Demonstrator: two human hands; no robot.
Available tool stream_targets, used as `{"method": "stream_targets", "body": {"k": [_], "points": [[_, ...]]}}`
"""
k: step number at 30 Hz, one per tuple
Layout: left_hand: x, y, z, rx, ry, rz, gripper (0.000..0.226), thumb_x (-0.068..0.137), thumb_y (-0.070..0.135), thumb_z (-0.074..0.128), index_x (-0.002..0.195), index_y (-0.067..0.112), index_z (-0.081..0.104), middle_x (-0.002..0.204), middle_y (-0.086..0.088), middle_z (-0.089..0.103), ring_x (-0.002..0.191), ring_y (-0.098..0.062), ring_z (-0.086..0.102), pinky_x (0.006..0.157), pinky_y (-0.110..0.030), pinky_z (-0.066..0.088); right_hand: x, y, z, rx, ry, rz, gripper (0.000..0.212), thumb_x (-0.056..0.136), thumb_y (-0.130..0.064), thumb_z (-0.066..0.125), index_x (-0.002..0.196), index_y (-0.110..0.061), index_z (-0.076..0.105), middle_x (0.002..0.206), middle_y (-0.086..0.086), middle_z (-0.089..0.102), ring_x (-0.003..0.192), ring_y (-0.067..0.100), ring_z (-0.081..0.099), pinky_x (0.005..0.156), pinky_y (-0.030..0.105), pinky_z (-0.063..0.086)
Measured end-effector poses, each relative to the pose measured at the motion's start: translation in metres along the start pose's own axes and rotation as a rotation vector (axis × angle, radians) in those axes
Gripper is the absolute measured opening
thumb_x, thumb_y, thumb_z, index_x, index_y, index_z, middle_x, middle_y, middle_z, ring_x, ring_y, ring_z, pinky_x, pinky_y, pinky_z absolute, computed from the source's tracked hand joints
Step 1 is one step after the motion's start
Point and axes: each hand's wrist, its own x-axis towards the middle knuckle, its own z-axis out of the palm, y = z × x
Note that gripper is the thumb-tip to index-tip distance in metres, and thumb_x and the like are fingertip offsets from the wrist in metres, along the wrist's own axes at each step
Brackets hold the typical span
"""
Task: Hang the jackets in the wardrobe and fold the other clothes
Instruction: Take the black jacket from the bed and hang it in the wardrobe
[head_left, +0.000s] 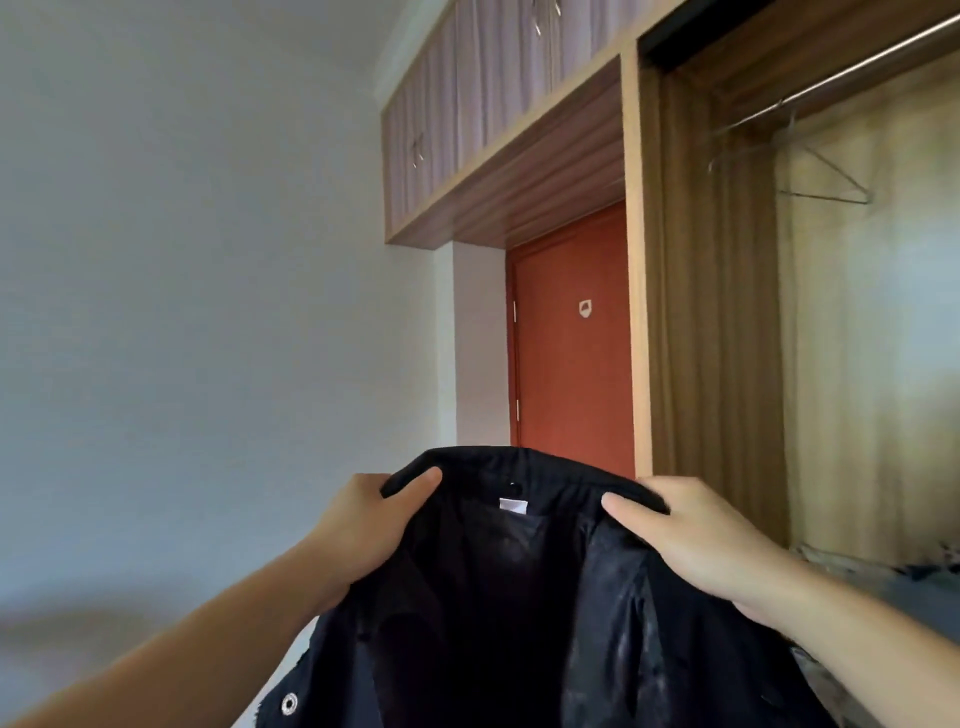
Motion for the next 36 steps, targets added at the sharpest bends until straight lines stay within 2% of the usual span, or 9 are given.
{"method": "stream_targets", "body": {"k": [5, 11, 14, 17, 21, 25, 31, 34, 36], "points": [[0.065, 0.006, 0.058, -0.07, -0.101, 0.085, 0.056, 0.086, 0.059, 0.058, 0.078, 0.005, 0.07, 0.068, -0.007, 0.07, 0.061, -0.017, 0.069, 0.056, -0.024, 0.053, 0.015, 0.032, -0.032, -0.017, 0.159, 0.069, 0.043, 0.094, -0.049, 0.05, 0.069, -0.015, 0.058, 0.064, -0.006, 0.056, 0.058, 0.007, 0.053, 0.063, 0.027, 0.038], [0.153, 0.0, 0.122, -0.106, -0.191, 0.294, 0.054, 0.087, 0.057, 0.057, 0.063, 0.009, 0.051, 0.055, 0.005, 0.049, 0.05, -0.009, 0.05, 0.055, -0.025, 0.04, 0.033, 0.044, -0.058, -0.268, 0.308, 0.069, 0.041, 0.095, -0.048, 0.046, 0.083, -0.015, 0.066, 0.085, 0.009, 0.068, 0.084, 0.026, 0.064, 0.071, 0.035, 0.048], [0.192, 0.004, 0.152, -0.13, -0.258, 0.441, 0.05, 0.087, 0.055, 0.058, 0.058, 0.018, 0.042, 0.053, 0.01, 0.041, 0.05, -0.006, 0.041, 0.053, -0.022, 0.034, 0.047, 0.039, -0.07, -0.338, 0.429, 0.087, 0.037, 0.095, -0.046, 0.048, 0.083, -0.018, 0.071, 0.084, 0.004, 0.071, 0.081, 0.019, 0.067, 0.081, 0.042, 0.051], [0.22, 0.014, 0.186, -0.185, -0.343, 0.531, 0.046, 0.086, 0.053, 0.061, 0.059, 0.018, 0.05, 0.056, 0.011, 0.045, 0.053, -0.002, 0.041, 0.053, -0.018, 0.032, 0.058, 0.044, -0.083, -0.368, 0.584, 0.116, 0.028, 0.094, -0.04, 0.054, 0.079, -0.027, 0.074, 0.081, -0.009, 0.072, 0.078, 0.002, 0.066, 0.079, 0.031, 0.053], [0.236, 0.033, 0.238, -0.291, -0.498, 0.478, 0.049, 0.086, 0.055, 0.062, 0.078, 0.007, 0.07, 0.066, 0.009, 0.061, 0.064, -0.003, 0.056, 0.069, -0.023, 0.04, 0.07, 0.059, -0.107, -0.332, 0.716, 0.193, 0.026, 0.093, -0.027, 0.061, 0.073, -0.026, 0.076, 0.077, -0.007, 0.074, 0.075, 0.003, 0.068, 0.074, 0.022, 0.052], [0.249, 0.063, 0.28, -0.373, -0.584, 0.482, 0.042, 0.088, 0.047, 0.063, 0.068, 0.012, 0.069, 0.062, 0.007, 0.061, 0.063, -0.004, 0.059, 0.068, -0.02, 0.041, 0.091, 0.077, -0.137, -0.308, 0.737, 0.245, 0.029, 0.096, -0.029, 0.056, 0.078, -0.017, 0.076, 0.079, -0.003, 0.075, 0.08, 0.01, 0.07, 0.085, 0.034, 0.053], [0.27, 0.113, 0.349, -0.468, -0.625, 0.581, 0.04, 0.091, 0.041, 0.061, 0.073, 0.006, 0.07, 0.063, 0.009, 0.061, 0.06, -0.001, 0.056, 0.058, -0.013, 0.04, 0.155, 0.112, -0.178, -0.334, 0.683, 0.15, 0.04, 0.099, -0.04, 0.043, 0.081, -0.014, 0.067, 0.08, 0.001, 0.072, 0.075, 0.014, 0.068, 0.073, 0.026, 0.053], [0.282, 0.142, 0.382, -0.508, -0.618, 0.693, 0.043, 0.092, 0.042, 0.058, 0.079, 0.002, 0.066, 0.065, 0.008, 0.058, 0.063, -0.005, 0.054, 0.062, -0.018, 0.04, 0.195, 0.126, -0.2, -0.364, 0.689, 0.027, 0.042, 0.099, -0.041, 0.039, 0.062, -0.028, 0.055, 0.059, -0.012, 0.057, 0.055, 0.0, 0.053, 0.054, 0.011, 0.041], [0.292, 0.161, 0.399, -0.493, -0.599, 0.761, 0.043, 0.092, 0.044, 0.057, 0.073, 0.006, 0.063, 0.065, 0.008, 0.057, 0.063, -0.007, 0.052, 0.064, -0.022, 0.04, 0.222, 0.133, -0.216, -0.388, 0.696, -0.036, 0.044, 0.099, -0.039, 0.04, 0.059, -0.027, 0.051, 0.055, -0.013, 0.052, 0.051, 0.0, 0.048, 0.05, 0.011, 0.038]]}}
